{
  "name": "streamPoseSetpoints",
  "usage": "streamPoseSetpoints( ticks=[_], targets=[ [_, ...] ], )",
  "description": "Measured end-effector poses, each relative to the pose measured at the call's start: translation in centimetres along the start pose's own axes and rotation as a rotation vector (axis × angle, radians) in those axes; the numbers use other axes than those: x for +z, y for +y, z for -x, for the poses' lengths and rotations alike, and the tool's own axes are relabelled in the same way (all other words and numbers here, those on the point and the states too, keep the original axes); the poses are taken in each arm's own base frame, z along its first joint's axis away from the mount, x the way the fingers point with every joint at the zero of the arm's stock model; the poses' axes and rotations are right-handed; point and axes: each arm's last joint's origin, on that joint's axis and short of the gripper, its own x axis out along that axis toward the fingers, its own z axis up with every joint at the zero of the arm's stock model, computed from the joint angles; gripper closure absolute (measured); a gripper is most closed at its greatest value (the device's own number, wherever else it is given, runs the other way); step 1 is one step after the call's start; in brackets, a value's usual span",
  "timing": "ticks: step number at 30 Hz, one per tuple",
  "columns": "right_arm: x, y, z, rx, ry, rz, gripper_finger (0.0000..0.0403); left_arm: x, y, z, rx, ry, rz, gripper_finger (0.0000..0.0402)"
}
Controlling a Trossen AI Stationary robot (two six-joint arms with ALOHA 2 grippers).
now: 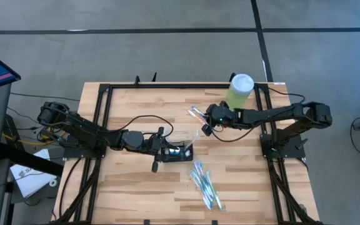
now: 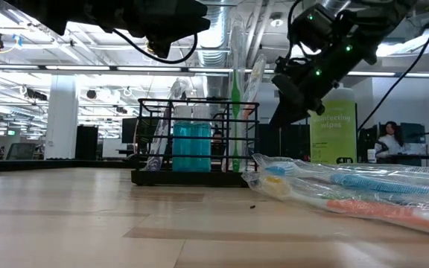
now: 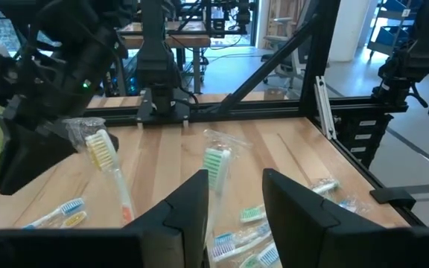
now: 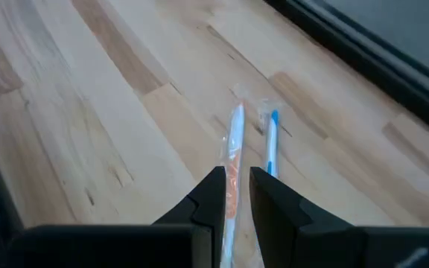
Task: Pick & Place toothbrushing station
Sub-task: Put the blue toothbrush into the mesh
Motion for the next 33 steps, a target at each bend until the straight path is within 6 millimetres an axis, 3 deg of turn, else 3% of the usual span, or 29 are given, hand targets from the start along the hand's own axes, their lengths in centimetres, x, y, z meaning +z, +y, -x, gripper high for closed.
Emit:
streamPoseSetpoints(
  ticks=[13,18,28,33],
  targets=[
    [-3.5,-1.3,-1.2,0.007,0.116,-0.108,0.0349,0.0,0.0,0.0,0.000,0.000,0.000,0.0282],
    [-4.7,-1.1,-2.7,-0.014,0.174,-0.085,0.0349,0.0,0.1,0.0,0.003,0.000,0.000,0.0282],
    [-3.6,-0.9,-3.3,-0.012,0.149,-0.060,0.0349,0.0,0.1,0.0,0.003,0.000,0.000,0.0282],
    [-3.9,-1.2,-3.5,-0.026,0.182,-0.056,0.0349,0.0,0.1,0.0,0.003,0.000,0.001,0.0282]
  ],
)
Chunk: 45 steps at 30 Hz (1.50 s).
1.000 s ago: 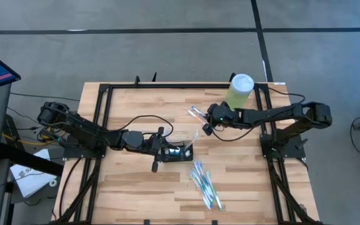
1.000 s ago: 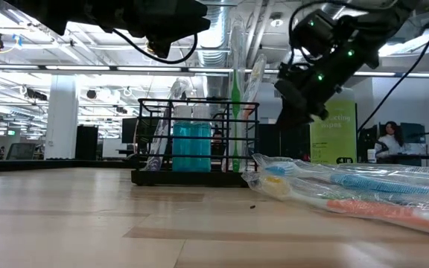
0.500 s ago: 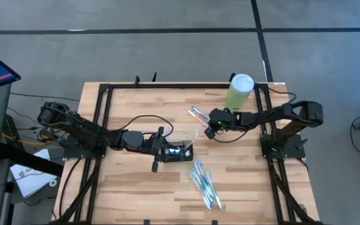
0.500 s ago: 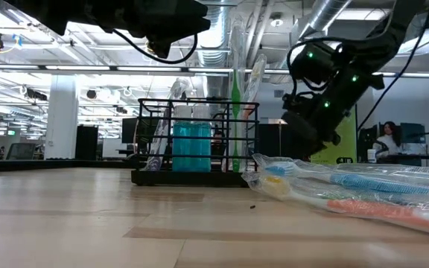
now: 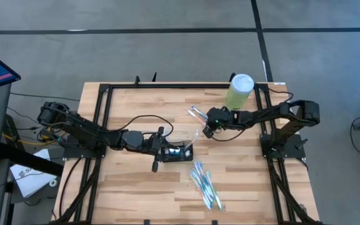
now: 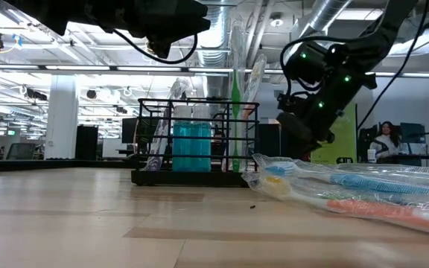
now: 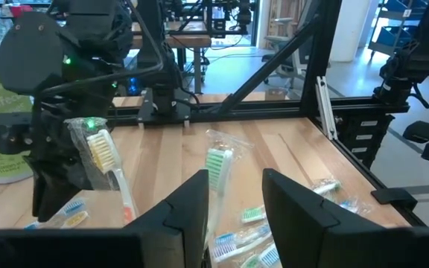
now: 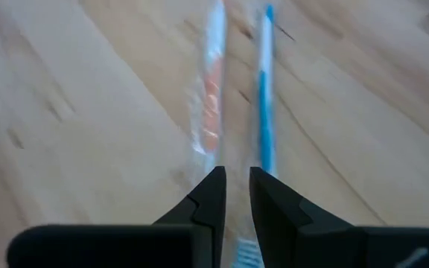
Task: Pick & Place toothbrushing station
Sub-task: Put the blue toothbrush into the mesh
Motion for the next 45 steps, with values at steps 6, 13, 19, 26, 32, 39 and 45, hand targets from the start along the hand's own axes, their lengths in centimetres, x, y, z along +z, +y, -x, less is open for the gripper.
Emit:
streamPoseSetpoints(
  ticks=[6,13,19,26,32,39,45],
  targets=[
    [0.0,0.0,0.0,-0.005,0.002,0.001,0.0348,0.0,0.0,0.0,0.000,0.000,0.000,0.0282],
    [-0.1,-0.3,0.0,-0.023,0.015,0.000,0.0301,0.0,0.0,0.0,0.000,0.000,0.000,0.0281],
    [-0.4,-0.2,-0.6,-0.033,0.024,0.003,0.0256,0.0,0.0,0.0,0.000,0.000,0.000,0.0281],
    [-1.0,-0.4,-2.3,-0.065,0.049,-0.015,0.0259,0.0,0.0,0.0,0.000,0.000,0.000,0.0281],
    [-0.9,-0.4,-2.1,-0.062,0.044,0.002,0.0282,0.0,0.0,0.0,0.000,0.000,0.000,0.0281],
    [-1.0,-0.5,-2.1,-0.066,0.054,0.006,0.0309,0.0,0.0,0.0,0.000,0.000,0.000,0.0281],
    [-1.0,-0.4,-2.1,-0.053,0.059,0.014,0.0337,0.0,0.0,0.0,0.000,0.000,0.000,0.0281]
  ],
)
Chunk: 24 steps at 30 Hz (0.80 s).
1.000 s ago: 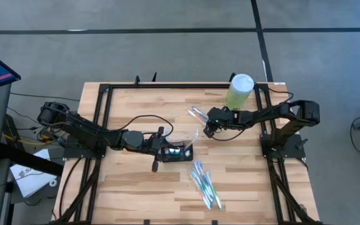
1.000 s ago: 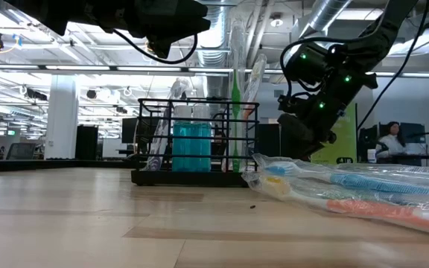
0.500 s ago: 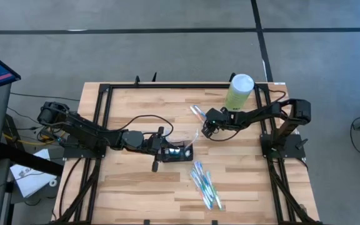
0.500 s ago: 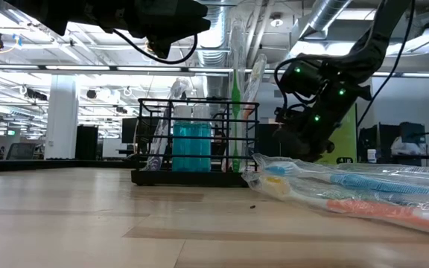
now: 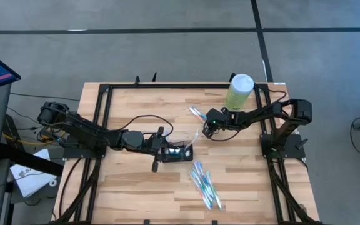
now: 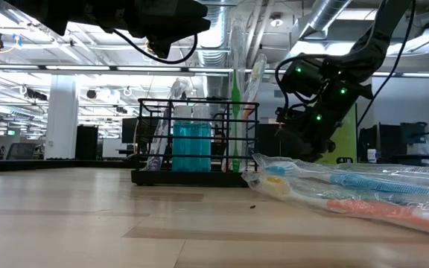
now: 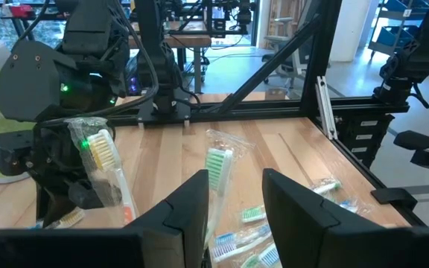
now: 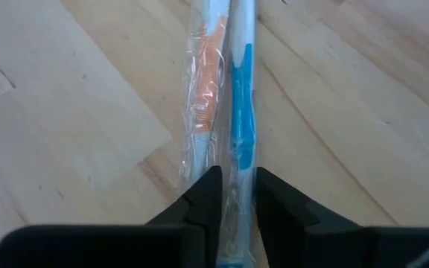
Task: Pick & Place toothbrushing station
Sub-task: Put the blue toothbrush into the mesh
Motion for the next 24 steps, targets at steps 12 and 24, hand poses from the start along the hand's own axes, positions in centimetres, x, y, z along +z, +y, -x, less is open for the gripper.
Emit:
streamPoseSetpoints(
  ticks=[12,24],
  targets=[
    [0.2,-0.1,0.7,0.016,-0.009,0.019,0.0391,0.0,0.0,0.0,0.000,0.000,0.000,0.0281],
    [1.2,0.9,4.3,0.038,-0.119,0.053,0.0399,0.0,0.0,0.0,0.000,0.000,0.000,0.0281]
  ],
)
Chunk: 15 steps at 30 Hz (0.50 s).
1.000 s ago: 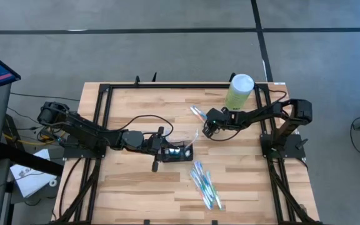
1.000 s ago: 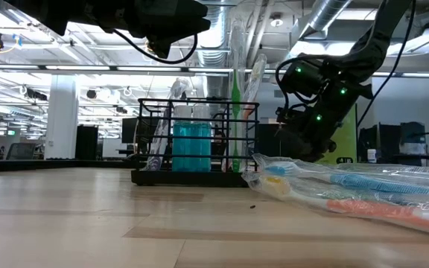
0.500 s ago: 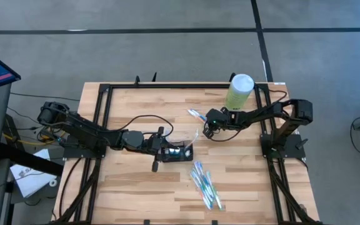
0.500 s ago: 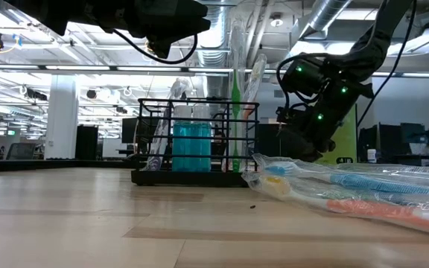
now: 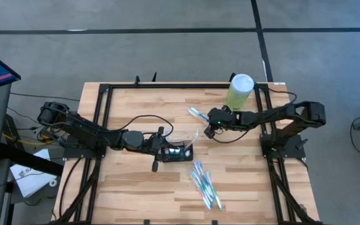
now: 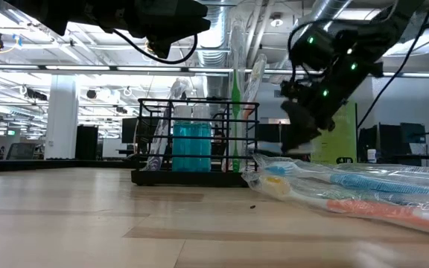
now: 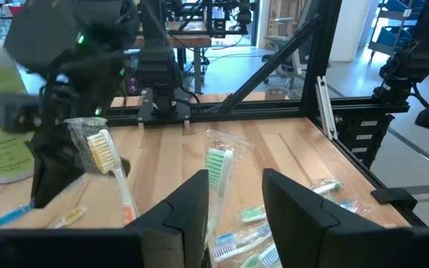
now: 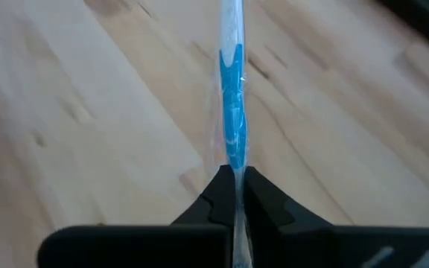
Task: Pick & Place toothbrushing station
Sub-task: Put the blue toothbrush into the mesh
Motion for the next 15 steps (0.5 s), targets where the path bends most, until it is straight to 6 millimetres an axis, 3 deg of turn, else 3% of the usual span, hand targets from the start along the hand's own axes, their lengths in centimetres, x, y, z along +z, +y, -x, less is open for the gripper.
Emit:
streamPoseSetpoints(
  ticks=[15],
  targets=[
    [2.4,2.3,6.2,0.172,-0.216,0.013,0.0401,0.0,0.1,0.0,0.088,0.000,-0.031,0.0286]
  ],
)
